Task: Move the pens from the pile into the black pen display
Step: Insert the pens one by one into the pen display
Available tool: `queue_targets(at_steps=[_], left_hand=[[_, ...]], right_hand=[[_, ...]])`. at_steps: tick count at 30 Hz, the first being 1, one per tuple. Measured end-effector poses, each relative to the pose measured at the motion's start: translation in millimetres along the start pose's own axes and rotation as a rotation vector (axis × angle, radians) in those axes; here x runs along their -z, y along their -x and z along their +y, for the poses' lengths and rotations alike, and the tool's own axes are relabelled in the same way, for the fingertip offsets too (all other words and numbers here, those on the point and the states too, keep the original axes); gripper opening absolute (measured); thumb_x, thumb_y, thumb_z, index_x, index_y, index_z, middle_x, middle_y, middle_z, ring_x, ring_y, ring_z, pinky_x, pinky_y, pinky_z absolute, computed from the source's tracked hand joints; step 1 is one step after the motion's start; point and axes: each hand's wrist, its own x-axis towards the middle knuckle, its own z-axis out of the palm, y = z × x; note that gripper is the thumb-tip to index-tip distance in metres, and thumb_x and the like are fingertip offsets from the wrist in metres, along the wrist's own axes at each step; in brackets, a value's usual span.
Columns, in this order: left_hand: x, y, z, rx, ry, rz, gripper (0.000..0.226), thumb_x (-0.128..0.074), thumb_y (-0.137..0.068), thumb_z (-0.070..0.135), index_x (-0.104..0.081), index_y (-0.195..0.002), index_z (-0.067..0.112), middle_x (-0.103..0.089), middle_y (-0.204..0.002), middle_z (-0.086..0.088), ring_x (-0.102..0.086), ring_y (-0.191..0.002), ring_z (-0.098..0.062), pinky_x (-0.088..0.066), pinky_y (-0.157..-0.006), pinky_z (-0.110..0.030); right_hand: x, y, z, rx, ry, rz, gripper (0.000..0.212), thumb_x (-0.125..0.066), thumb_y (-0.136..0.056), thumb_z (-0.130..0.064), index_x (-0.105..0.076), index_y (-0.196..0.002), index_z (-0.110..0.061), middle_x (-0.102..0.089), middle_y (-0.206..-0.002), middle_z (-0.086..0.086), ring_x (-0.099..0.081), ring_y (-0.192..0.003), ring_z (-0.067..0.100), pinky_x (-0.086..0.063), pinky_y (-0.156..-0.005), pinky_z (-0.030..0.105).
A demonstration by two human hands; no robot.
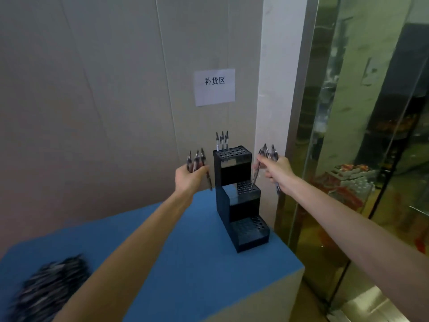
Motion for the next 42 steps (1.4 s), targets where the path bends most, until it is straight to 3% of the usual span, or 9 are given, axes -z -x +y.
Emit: queue_targets(at_steps=[5, 8, 12, 18, 21, 24, 34, 39, 42], left_hand=[[-51.2, 0.7, -17.8, 0.083, 0.0, 0.1, 0.014, -0.074, -0.09, 0.02, -0.065, -0.088, 0.01, -0.05, -0.066, -0.002, -0.041, -0.059, -0.016, -0.038, -0.053, -0.029], [-67.4, -0.9, -30.7, 0.068, -0.113, 0.091, 0.018, -0.074, -0.09, 0.02, -0.067, -0.094, 0.004, -0.048, -0.066, -0.003, -0.04, -0.058, -0.017, -0.037, -0.055, -0.031], [-89.1, -4.6, -48.7, 0.018, -0.166, 0.005, 0.02, -0.08, -0.087, 0.024, -0.073, -0.096, 0.008, -0.058, -0.069, 0.001, -0.048, -0.062, -0.017, -0.042, -0.06, -0.03], [-108.2, -35.6, -63.3, -0.136, -0.32, -0.026, 0.012, -0.083, -0.085, 0.021, -0.077, -0.095, 0.017, -0.076, -0.083, 0.005, -0.071, -0.078, -0.011, -0.057, -0.076, -0.025], [-111.6, -50.7, -67.6, -0.213, -0.413, -0.035, 0.01, -0.08, -0.087, 0.021, -0.077, -0.094, 0.015, -0.068, -0.068, 0.012, -0.058, -0.055, -0.001, -0.045, -0.057, -0.015], [-113.6, -62.6, -80.1, -0.3, -0.522, -0.053, 0.01, -0.079, -0.088, 0.021, -0.075, -0.089, 0.012, -0.053, -0.053, 0.017, -0.042, -0.045, -0.001, -0.031, -0.048, -0.014], [-98.5, -81.0, -123.9, -0.228, -0.546, -0.054, 0.005, -0.077, -0.091, 0.026, -0.073, -0.091, 0.023, -0.039, -0.046, 0.01, -0.026, -0.044, -0.011, -0.026, -0.046, -0.026], [-107.8, -77.6, -128.3, -0.158, -0.608, -0.089, 0.018, -0.077, -0.09, 0.022, -0.068, -0.084, 0.008, -0.039, -0.044, 0.013, -0.028, -0.043, -0.009, -0.024, -0.046, -0.024], [-111.3, -79.1, -131.6, -0.11, -0.611, -0.088, 0.021, -0.078, -0.089, 0.022, -0.066, -0.082, 0.007, -0.038, -0.045, 0.012, -0.029, -0.044, -0.008, -0.024, -0.047, -0.022]], right_hand=[[28.3, -34.8, 15.5, 0.068, 0.126, -0.057, 0.023, -0.071, -0.094, -0.031, -0.067, -0.099, -0.009, -0.058, -0.076, 0.004, -0.055, -0.067, 0.016, -0.044, -0.058, 0.026], [33.4, -55.9, 20.2, 0.087, 0.155, -0.123, 0.028, -0.074, -0.091, -0.029, -0.067, -0.108, -0.009, -0.068, -0.091, 0.007, -0.064, -0.079, 0.023, -0.057, -0.072, 0.037], [29.8, -73.7, 29.7, 0.067, 0.115, -0.266, 0.024, -0.075, -0.09, -0.023, -0.067, -0.109, -0.01, -0.073, -0.099, 0.004, -0.056, -0.068, 0.01, -0.044, -0.055, 0.019], [19.4, -102.8, 48.6, 0.356, 0.361, -0.329, 0.013, -0.077, -0.089, -0.029, -0.067, -0.092, -0.021, -0.068, -0.086, -0.001, -0.063, -0.077, 0.018, -0.052, -0.076, 0.033], [9.9, -120.3, 49.3, 0.43, 0.493, -0.398, 0.018, -0.076, -0.089, -0.032, -0.067, -0.092, -0.017, -0.068, -0.083, 0.006, -0.063, -0.075, 0.029, -0.052, -0.07, 0.041], [-1.0, -137.1, 54.5, 0.464, 0.476, -0.419, 0.019, -0.076, -0.09, -0.03, -0.067, -0.091, -0.013, -0.067, -0.081, 0.007, -0.06, -0.074, 0.03, -0.047, -0.067, 0.038], [-24.0, -172.0, 91.3, 0.51, 0.365, -0.531, 0.015, -0.077, -0.09, -0.027, -0.071, -0.096, -0.016, -0.069, -0.081, -0.001, -0.062, -0.072, 0.015, -0.052, -0.072, 0.037], [-29.2, -175.4, 108.6, 0.63, 0.381, -0.625, 0.021, -0.076, -0.09, -0.032, -0.071, -0.108, -0.022, -0.071, -0.088, -0.012, -0.066, -0.076, 0.006, -0.056, -0.07, 0.036], [-30.8, -182.8, 109.9, 0.689, 0.38, -0.703, 0.021, -0.076, -0.091, -0.03, -0.071, -0.108, -0.021, -0.07, -0.088, -0.014, -0.066, -0.078, 0.004, -0.053, -0.068, 0.025]])
